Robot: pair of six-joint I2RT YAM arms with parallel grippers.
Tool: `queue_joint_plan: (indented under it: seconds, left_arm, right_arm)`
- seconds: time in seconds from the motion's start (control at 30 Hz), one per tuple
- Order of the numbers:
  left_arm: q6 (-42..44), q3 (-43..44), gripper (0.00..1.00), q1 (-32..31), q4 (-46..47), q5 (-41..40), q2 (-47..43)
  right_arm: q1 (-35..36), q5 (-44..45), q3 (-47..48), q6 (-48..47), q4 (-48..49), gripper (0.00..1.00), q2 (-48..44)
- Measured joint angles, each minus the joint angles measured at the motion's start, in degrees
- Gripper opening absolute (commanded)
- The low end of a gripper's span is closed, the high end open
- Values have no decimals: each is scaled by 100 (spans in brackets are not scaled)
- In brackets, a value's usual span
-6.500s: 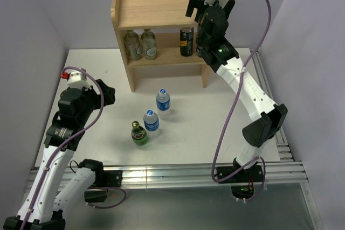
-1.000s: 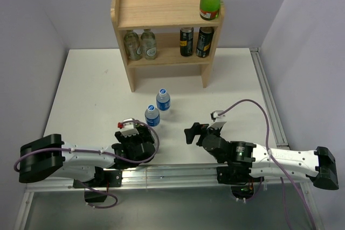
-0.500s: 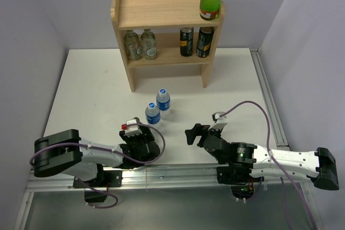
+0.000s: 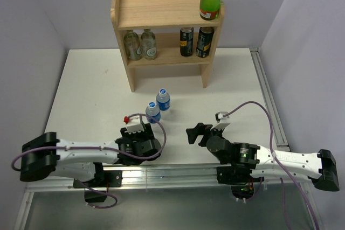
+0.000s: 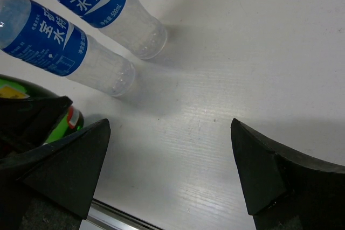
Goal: Place and organize the beverage onto the shelf
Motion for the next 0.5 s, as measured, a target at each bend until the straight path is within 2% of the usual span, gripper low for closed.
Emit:
queue_joint_plan:
  seconds: [0.1, 0.3, 0.4, 0.5]
  left_arm:
    - [450, 605, 0, 15, -699, 396, -544]
    - [1696, 2542, 0, 232, -1578, 752, -651]
    - [2800, 3364, 0, 765, -1449, 1327, -656]
    - [3801, 4181, 0, 1668, -1370, 2037, -522]
  right_arm:
    - [0, 24, 0, 0, -13, 100, -50]
    - [0, 52, 0, -4, -22, 100, -55]
    - [7, 92, 0, -22, -48, 100, -61]
    - [11, 144, 0, -26, -122, 100, -142]
